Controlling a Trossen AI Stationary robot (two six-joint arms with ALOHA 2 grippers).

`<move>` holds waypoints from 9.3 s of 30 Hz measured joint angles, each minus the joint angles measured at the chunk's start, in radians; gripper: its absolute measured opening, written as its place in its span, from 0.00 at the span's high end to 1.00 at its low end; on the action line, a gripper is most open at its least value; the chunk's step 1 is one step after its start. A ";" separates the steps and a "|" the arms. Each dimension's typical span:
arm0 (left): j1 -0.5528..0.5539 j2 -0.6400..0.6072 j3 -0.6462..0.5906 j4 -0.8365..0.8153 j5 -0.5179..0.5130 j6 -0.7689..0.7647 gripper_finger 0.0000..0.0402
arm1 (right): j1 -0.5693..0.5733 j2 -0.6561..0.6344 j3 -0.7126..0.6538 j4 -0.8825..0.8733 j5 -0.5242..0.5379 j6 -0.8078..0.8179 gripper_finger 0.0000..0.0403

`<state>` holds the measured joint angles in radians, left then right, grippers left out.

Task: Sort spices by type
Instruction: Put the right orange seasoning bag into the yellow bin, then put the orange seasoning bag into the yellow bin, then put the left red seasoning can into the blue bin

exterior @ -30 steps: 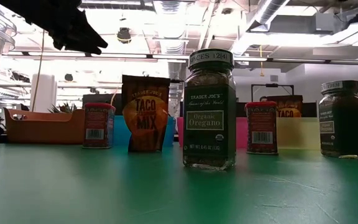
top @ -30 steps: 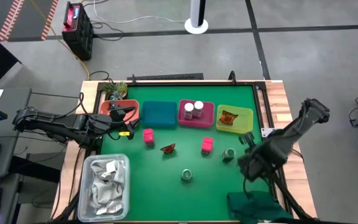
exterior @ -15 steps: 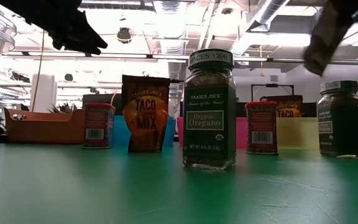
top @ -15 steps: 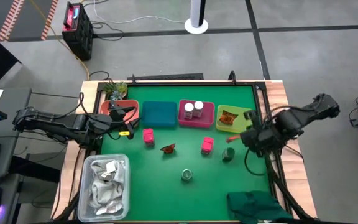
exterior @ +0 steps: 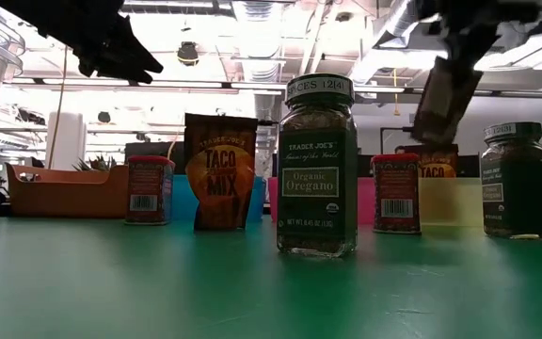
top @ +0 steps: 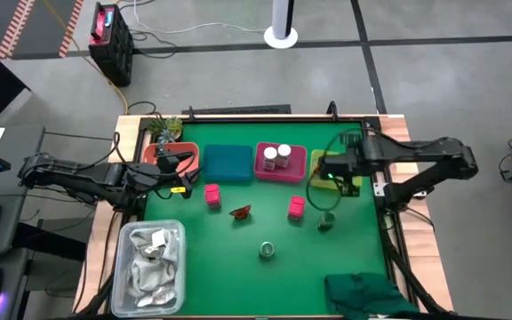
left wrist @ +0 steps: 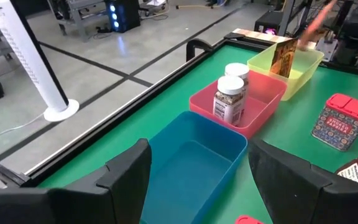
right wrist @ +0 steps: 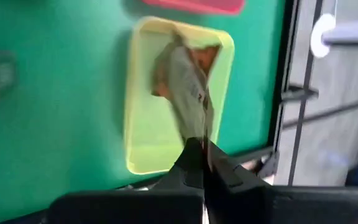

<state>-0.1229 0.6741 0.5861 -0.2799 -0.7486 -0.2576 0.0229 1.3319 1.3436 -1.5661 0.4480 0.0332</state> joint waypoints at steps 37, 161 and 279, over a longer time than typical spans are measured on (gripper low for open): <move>0.000 0.000 0.000 -0.067 0.001 -0.053 0.36 | -0.261 0.102 -0.224 -0.007 -0.215 0.127 0.95; 0.022 0.045 0.047 0.082 0.057 0.087 0.36 | -0.055 0.129 0.140 0.479 -0.088 -0.193 0.97; 0.042 0.196 0.202 -0.301 0.354 -0.067 0.42 | -0.075 -0.159 -0.353 1.146 -0.084 -0.036 0.62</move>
<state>-0.0805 0.8698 0.7885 -0.5807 -0.3946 -0.3243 -0.0522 1.1729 0.9905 -0.4197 0.3645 -0.0031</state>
